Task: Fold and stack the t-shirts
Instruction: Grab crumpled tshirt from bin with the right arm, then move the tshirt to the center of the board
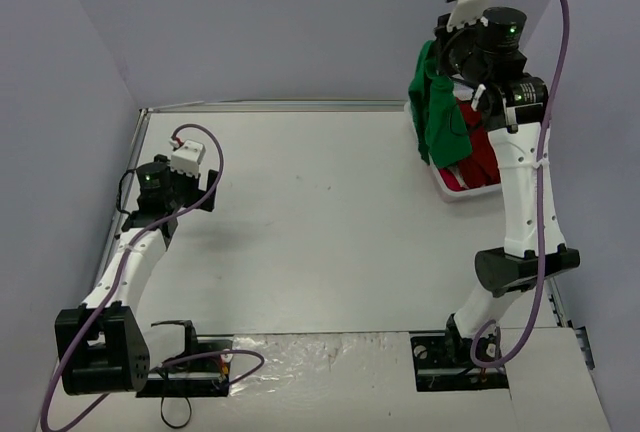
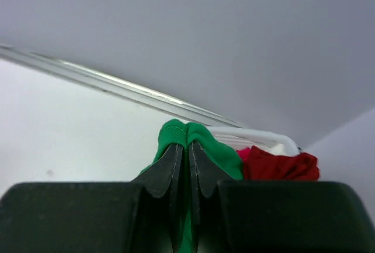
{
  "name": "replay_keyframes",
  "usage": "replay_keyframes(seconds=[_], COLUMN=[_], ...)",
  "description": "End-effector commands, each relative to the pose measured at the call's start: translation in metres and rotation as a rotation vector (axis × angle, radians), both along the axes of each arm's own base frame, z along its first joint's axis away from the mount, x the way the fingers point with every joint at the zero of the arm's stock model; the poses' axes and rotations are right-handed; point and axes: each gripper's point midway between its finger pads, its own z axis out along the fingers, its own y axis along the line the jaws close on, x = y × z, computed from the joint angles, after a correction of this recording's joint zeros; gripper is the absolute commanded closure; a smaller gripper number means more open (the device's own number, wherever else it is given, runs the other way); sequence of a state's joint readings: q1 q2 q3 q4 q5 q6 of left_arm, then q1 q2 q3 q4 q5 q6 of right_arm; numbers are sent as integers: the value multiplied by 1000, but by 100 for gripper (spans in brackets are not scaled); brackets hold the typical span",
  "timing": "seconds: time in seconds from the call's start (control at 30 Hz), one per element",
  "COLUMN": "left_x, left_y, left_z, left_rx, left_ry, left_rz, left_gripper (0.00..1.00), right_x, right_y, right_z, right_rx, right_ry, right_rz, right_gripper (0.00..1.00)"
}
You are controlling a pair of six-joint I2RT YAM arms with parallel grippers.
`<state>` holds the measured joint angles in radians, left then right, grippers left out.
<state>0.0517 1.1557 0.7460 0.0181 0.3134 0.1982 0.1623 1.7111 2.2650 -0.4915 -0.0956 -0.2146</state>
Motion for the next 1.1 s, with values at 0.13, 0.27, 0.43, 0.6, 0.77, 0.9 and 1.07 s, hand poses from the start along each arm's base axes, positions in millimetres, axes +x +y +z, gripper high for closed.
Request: replay_keyframes(seconds=[0.13,0.27,0.43,0.6,0.77,0.9,1.07], left_x=[12,13,14,17,15,12,12], left_y=[6,7,8,8,8,10,11], left_z=[23,21,24,23,23,22,19], left_rx=[15,18,21,18,18,24,28], left_ry=[-52,-46,-58,-53,-55,-60,-54], left_rz=[24,29,35,36,34,43,45], left_gripper=[6,6,6,6,6,6,6], right_x=[-64,-90,-103,-95,-78,-96,-124], right_y=[102,129,139,157,212,269,321], right_z=[40,53,68,51,-16,-43,-51], right_rx=[72,108,137,152,110,-10,-35], right_ry=[-66,-79,-101,-51,104,113,114], right_rz=[436,574,657,719,796,837,927], right_gripper=[100,100,100,100,100,100,100])
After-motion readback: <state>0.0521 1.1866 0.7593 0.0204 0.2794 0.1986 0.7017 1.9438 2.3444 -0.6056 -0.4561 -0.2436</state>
